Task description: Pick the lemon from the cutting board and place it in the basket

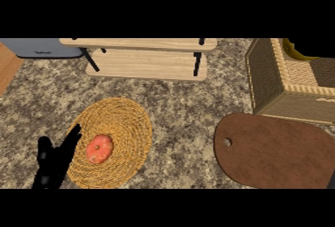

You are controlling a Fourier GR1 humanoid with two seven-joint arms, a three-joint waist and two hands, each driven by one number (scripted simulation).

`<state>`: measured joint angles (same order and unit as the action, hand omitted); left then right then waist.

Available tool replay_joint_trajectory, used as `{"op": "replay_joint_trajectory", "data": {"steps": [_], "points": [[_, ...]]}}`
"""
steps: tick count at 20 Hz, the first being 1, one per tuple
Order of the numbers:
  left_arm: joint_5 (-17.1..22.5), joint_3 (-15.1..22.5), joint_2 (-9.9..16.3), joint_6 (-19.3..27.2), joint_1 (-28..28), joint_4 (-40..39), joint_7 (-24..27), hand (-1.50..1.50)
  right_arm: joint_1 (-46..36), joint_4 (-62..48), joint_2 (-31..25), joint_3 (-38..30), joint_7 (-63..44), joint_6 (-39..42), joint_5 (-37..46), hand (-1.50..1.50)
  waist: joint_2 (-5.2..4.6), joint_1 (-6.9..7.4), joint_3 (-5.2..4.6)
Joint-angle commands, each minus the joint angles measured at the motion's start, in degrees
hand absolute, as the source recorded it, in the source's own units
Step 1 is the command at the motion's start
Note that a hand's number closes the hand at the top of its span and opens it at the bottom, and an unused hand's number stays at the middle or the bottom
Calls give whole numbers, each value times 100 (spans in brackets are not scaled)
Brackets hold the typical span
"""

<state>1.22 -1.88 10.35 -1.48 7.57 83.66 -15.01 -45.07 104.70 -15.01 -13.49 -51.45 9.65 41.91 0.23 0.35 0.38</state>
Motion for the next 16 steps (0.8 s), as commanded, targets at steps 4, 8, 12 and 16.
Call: {"op": "replay_joint_trajectory", "data": {"steps": [4,8,12,16], "points": [[-136,-30,-93,90,-318,-467,-109,0,-531,-1287,-584,-254,408,-104,-70,150,-33,-3,-41],[204,-269,114,-303,-261,-476,-14,0,-147,-2119,-917,-690,1418,-331,-377,150,-43,6,-39],[-199,107,-206,-34,147,-300,143,0,-150,-2764,-724,-658,1885,-811,-420,150,-42,33,-38],[-94,-80,-99,-50,-34,-277,-96,0,-157,-3362,-767,-1054,2272,-1121,-774,150,-41,27,-36]]}}
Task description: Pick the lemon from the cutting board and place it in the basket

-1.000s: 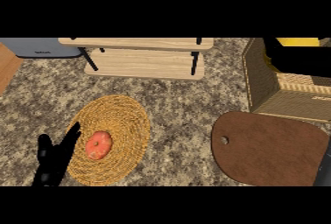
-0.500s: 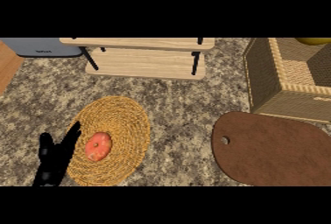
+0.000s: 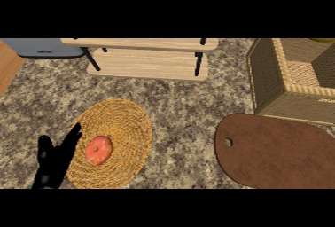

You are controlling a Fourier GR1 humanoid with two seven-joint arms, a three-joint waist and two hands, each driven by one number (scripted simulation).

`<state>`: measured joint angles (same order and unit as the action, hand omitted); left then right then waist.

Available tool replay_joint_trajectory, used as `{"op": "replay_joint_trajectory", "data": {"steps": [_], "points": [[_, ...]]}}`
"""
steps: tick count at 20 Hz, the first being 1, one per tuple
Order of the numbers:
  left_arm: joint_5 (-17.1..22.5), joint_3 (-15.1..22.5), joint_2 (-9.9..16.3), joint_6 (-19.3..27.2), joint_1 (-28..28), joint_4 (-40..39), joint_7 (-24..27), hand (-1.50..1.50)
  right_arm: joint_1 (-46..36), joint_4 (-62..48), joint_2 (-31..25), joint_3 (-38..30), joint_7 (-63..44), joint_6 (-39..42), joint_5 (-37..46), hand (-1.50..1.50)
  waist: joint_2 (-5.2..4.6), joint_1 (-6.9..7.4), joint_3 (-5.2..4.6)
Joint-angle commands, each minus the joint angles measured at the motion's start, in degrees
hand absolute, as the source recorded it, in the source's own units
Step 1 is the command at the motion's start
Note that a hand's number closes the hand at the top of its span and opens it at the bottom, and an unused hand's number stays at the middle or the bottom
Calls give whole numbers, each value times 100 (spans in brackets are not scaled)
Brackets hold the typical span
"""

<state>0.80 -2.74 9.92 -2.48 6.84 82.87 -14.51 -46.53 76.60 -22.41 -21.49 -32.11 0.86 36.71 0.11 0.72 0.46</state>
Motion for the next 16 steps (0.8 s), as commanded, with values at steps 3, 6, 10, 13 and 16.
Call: {"op": "replay_joint_trajectory", "data": {"steps": [3,6,10,13,16], "points": [[-27,25,-28,-66,334,-49,4,0,-166,-1049,-64,-623,737,-422,-681,150,-34,28,-43],[0,-10,-151,-13,-81,-399,-37,0,-91,-1683,-104,-671,1284,-572,-791,150,-46,15,-44],[-51,-6,-129,75,-97,-49,-393,0,307,-1881,-270,-795,1847,-626,-1020,150,-29,-22,-43],[-64,-69,-73,30,28,-188,-183,0,674,-2000,-408,-428,1552,-1169,-85,150,-42,-54,-49],[-166,106,-206,62,121,-67,-215,0,345,-2479,-1029,-465,1534,-775,-101,150,-35,-7,-46]]}}
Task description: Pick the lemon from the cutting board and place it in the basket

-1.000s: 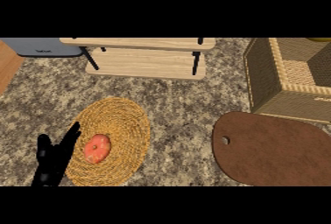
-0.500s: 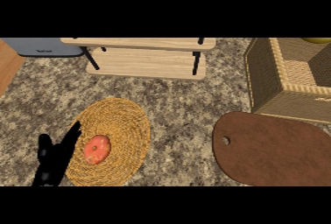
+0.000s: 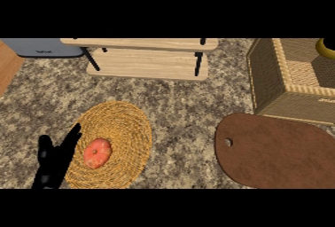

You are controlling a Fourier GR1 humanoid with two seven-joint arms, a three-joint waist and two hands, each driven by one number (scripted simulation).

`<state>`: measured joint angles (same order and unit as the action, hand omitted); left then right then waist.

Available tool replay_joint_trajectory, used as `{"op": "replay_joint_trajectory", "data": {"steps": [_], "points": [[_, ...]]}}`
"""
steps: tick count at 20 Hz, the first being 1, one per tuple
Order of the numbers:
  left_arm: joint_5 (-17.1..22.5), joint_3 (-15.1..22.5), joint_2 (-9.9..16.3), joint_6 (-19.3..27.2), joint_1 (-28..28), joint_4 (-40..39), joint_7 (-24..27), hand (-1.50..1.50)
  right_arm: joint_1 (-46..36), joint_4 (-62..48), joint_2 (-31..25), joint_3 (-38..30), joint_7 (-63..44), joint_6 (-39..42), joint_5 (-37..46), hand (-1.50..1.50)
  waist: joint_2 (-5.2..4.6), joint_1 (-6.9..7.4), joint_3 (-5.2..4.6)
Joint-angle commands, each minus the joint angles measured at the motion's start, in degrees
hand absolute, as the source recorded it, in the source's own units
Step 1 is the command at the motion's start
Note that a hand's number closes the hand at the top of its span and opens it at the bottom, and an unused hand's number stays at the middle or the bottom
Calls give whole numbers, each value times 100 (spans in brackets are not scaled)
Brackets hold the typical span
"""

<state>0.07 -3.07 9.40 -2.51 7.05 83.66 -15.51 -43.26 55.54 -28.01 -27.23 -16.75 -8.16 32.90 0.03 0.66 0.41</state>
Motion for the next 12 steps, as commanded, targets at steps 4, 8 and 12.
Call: {"op": "replay_joint_trajectory", "data": {"steps": [4,8,12], "points": [[67,-120,67,-184,139,-337,189,0,222,-662,-524,348,662,83,411,-150,-19,-3,-41],[-24,-33,-82,-81,-62,-418,1,0,-189,-1220,-770,172,1032,-6,184,-150,-23,3,-39],[4,-71,-6,-147,-158,-330,-202,0,-155,-910,-829,-16,988,-87,-89,-150,-6,-44,-41]]}}
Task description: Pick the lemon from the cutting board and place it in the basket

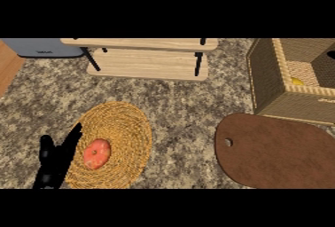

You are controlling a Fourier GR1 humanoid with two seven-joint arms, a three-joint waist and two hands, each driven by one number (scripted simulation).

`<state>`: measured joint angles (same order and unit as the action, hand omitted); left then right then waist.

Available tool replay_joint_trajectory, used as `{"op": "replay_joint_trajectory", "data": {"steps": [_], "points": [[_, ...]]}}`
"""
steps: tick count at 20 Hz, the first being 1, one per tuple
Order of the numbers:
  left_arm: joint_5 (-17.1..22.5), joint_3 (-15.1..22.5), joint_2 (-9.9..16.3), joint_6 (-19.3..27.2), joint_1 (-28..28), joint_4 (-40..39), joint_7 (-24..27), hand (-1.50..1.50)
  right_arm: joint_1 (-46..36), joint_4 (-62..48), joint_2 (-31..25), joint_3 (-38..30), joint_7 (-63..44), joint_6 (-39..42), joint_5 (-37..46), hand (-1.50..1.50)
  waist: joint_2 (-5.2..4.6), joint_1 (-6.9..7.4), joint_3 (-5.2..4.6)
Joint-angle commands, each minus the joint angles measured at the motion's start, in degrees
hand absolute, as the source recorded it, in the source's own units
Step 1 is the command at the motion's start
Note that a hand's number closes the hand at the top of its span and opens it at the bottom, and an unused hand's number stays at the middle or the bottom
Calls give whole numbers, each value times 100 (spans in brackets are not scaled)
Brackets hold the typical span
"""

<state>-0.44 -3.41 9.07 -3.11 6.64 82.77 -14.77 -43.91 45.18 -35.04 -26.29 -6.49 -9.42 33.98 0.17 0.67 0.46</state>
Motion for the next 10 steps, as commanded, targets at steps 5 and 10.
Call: {"op": "replay_joint_trajectory", "data": {"steps": [5,10], "points": [[132,-112,-15,-127,246,-149,-81,0,315,231,-296,-585,155,15,-729,-150,-14,-61,-46],[3,-89,-61,21,-116,-236,-314,0,469,-107,-678,-1064,177,-108,-1076,-150,-26,-60,-45]]}}
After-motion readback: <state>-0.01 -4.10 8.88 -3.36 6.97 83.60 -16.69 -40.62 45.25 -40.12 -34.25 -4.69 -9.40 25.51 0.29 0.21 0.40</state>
